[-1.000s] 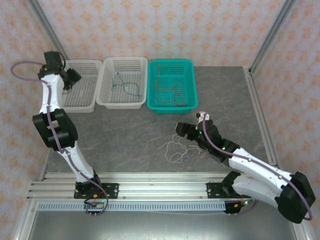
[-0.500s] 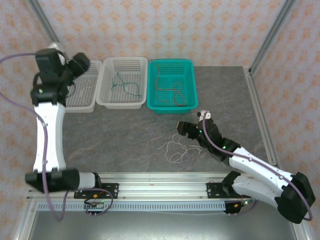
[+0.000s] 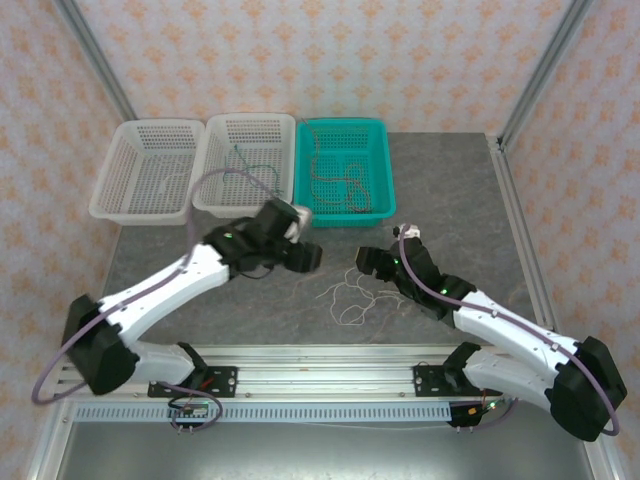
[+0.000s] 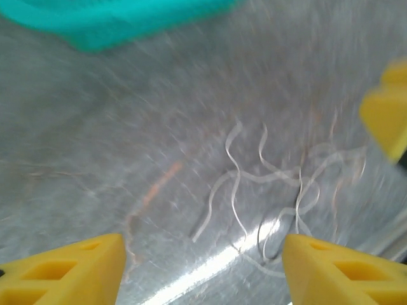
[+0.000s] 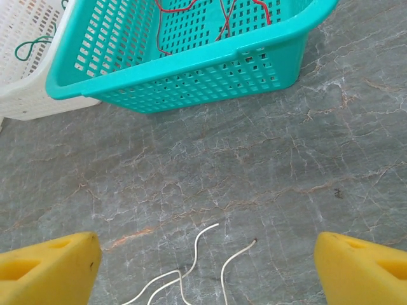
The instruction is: Untangle the cables
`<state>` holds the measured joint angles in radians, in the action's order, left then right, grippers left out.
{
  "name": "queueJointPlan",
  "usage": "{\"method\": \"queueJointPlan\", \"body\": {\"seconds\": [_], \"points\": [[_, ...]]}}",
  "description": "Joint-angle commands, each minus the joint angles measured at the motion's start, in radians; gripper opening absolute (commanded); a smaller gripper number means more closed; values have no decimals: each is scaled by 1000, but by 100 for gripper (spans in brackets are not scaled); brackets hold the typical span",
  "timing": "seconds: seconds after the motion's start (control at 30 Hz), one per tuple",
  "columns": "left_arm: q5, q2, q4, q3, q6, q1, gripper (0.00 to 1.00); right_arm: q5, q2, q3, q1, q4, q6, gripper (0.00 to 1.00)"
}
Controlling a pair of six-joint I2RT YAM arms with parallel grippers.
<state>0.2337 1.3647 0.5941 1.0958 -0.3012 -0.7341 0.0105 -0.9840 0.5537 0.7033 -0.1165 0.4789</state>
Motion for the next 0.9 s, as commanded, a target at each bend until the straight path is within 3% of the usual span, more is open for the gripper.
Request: {"method": "queueJointPlan", "body": {"seconds": [0.0,0.2,0.43,0.77,0.87], "points": [[-46,118,56,2,221,-80,66,-10,17,6,-7,-31,20,87],[-81,296,20,12,372,-89,57,-14,68,-9,-7,-57,64,87],[-56,439,14,72,375,-90,46,-8,133,-32,-7,-74,134,87],[25,517,15,88,387,-91,45,1,151,-29,-6,-89,153,87],[2,532,17,81,384,-91,29,1,151,-28,-7,-93,161,87]]}}
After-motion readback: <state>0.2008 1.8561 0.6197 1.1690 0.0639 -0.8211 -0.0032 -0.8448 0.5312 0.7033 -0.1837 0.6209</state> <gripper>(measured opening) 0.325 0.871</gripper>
